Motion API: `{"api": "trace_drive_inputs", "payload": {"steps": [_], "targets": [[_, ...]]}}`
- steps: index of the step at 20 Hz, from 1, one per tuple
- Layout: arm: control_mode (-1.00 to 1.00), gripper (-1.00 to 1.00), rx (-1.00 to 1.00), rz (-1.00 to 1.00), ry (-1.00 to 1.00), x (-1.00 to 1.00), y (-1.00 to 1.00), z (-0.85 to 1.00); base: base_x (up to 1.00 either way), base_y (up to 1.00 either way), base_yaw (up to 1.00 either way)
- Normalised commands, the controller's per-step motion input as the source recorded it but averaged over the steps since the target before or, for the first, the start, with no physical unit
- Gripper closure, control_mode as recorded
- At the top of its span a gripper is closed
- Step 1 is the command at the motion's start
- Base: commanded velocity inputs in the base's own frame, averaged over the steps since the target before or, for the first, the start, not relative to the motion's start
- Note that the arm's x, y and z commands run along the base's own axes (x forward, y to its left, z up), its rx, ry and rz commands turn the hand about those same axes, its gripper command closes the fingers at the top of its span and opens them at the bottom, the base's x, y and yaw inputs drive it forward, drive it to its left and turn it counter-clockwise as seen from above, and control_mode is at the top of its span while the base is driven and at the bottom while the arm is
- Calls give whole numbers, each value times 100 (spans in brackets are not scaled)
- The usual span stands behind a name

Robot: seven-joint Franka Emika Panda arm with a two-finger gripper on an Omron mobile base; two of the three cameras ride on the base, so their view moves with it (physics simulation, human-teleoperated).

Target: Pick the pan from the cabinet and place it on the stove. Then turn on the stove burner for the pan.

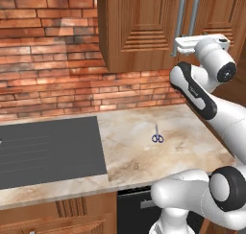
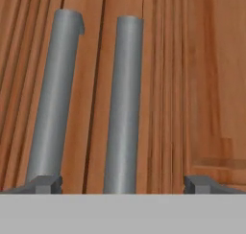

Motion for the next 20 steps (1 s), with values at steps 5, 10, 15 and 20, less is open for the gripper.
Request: {"api": "trace_drive_inputs", "payload": {"steps": [5,10,15,20], "targets": [[-100,-100,0,0,0,32,0,0,0,0,0],[-100,-100,0,0,0,25,0,-3,0,0,0],[-100,-100,0,0,0,23,0,-4,0,0,0],[-100,100,0,0,0,22,1,-13,0,0,0]]}}
